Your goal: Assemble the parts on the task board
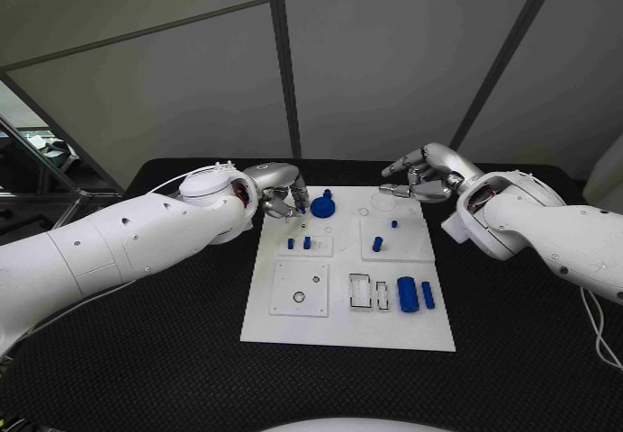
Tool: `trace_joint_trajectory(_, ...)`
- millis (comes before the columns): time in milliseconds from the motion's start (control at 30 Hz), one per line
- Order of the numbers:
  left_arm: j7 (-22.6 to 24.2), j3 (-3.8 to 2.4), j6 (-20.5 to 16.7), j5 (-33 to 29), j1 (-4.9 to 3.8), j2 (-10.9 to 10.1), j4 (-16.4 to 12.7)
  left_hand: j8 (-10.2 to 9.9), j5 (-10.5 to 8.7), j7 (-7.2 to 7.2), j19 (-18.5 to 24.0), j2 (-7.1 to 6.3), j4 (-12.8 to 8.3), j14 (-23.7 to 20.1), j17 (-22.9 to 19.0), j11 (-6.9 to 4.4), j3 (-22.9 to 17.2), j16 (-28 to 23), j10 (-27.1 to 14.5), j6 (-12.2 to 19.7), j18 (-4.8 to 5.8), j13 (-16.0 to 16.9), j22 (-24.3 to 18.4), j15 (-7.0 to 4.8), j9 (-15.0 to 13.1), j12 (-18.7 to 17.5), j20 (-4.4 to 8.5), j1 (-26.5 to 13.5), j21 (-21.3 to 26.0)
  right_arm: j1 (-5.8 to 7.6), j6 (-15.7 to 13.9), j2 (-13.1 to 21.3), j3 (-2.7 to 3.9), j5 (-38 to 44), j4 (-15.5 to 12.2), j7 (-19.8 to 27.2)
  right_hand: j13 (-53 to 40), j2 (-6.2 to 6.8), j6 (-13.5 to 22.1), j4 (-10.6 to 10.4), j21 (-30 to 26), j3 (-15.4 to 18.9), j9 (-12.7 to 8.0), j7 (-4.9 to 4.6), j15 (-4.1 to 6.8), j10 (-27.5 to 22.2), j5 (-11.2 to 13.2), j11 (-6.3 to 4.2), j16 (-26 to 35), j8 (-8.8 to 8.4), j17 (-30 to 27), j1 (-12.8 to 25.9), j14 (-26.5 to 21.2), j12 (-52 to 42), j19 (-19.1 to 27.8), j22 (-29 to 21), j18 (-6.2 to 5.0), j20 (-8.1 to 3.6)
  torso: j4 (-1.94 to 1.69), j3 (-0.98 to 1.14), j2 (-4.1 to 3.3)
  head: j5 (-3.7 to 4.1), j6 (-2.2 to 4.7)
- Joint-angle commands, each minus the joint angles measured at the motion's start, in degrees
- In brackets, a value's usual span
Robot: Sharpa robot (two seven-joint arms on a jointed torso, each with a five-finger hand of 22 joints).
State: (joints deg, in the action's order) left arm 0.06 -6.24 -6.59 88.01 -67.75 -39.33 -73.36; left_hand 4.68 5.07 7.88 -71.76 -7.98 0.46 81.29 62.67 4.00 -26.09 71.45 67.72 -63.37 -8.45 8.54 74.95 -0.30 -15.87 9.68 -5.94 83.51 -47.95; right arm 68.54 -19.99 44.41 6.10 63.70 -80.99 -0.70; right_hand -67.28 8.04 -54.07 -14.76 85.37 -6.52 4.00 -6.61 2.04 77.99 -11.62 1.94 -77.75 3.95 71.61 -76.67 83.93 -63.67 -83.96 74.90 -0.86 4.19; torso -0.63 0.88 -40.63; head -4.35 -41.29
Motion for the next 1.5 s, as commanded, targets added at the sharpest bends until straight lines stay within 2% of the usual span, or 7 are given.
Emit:
trace_joint_trajectory(33, -0.60, -0.05, 1.48, -0.85, 0.20, -0.10, -0.22, -0.25, 0.03, -0.08, -0.19, -0.10, -0.09, 0.18, -0.07, 0.11, 0.07, -0.04, 0.34, -0.49, 0.56, -0.09, 0.36, 0.02, 0.03, -0.38, 0.13, -0.69, 0.08, 0.11, -0.09, 0.01, 0.03, -0.14, -0.11, 0.41, -0.07, -0.20, -0.44, 0.35, -0.06, 0.04, -0.02, -0.16, 0.46, -0.36, -0.06, -0.07, 0.11, -0.08, 0.07, 0.20, 2.15, 0.12, -2.58, 9.60, -0.68, -0.31, 0.02, -0.02, -0.01, 0.02, -0.03)
trace_joint_trajectory(200, -0.73, -0.05, 2.02, -0.92, 0.50, -0.12, -0.17, -0.25, 0.03, -0.08, -0.19, -0.10, -0.09, 0.18, -0.07, 0.11, 0.07, -0.04, 0.34, -0.49, 0.56, -0.09, 0.36, 0.02, 0.03, -0.38, 0.13, -0.69, 0.08, 0.11, -0.10, 0.00, 0.03, -0.14, -0.12, 0.40, -0.07, -0.20, -0.44, 0.35, -0.06, 0.04, -0.02, -0.16, 0.46, -0.36, -0.06, -0.07, 0.11, -0.08, 0.07, 0.20, 2.15, 0.12, -2.58, 9.60, -0.68, -0.31, 0.06, 0.04, 0.02, -0.08, -0.11)
trace_joint_trajectory(633, -0.82, -0.05, 2.50, -0.94, 0.93, 0.49, 0.50, -0.32, -0.10, -0.10, -0.11, -0.13, -0.07, 0.14, -0.20, 0.10, 0.08, -0.11, 0.34, -0.51, 0.54, -0.15, 0.37, 0.03, 0.10, -0.47, 0.12, -0.80, 0.19, 0.11, -0.10, -0.07, 0.03, -0.14, -0.10, 0.38, -0.07, -0.20, -0.44, 0.35, -0.06, 0.04, -0.02, -0.16, 0.46, -0.36, -0.06, -0.07, 0.11, -0.08, 0.07, 0.20, 2.15, 0.12, -2.58, 9.60, -0.68, -0.31, 0.08, -0.02, -0.03, -0.11, -0.12)
trace_joint_trajectory(1500, -2.40, 0.09, 6.12, -0.60, 1.01, 1.76, 1.83, -0.60, -0.79, -0.10, 0.45, -0.24, -0.14, -0.15, -0.79, 0.14, 0.04, -0.44, 0.25, -0.41, 0.38, -0.34, 0.21, 0.06, 0.35, -0.80, 0.09, -0.95, 1.10, 0.10, -0.05, -0.12, 0.03, -0.14, -0.16, 0.41, -0.07, -0.20, -0.44, 0.35, -0.06, 0.04, -0.02, -0.16, 0.46, -0.36, -0.06, -0.07, 0.11, -0.08, 0.07, 0.20, 2.15, 0.12, -2.58, 9.60, -0.68, -0.31, 0.06, 0.01, 0.00, -0.07, -0.38)
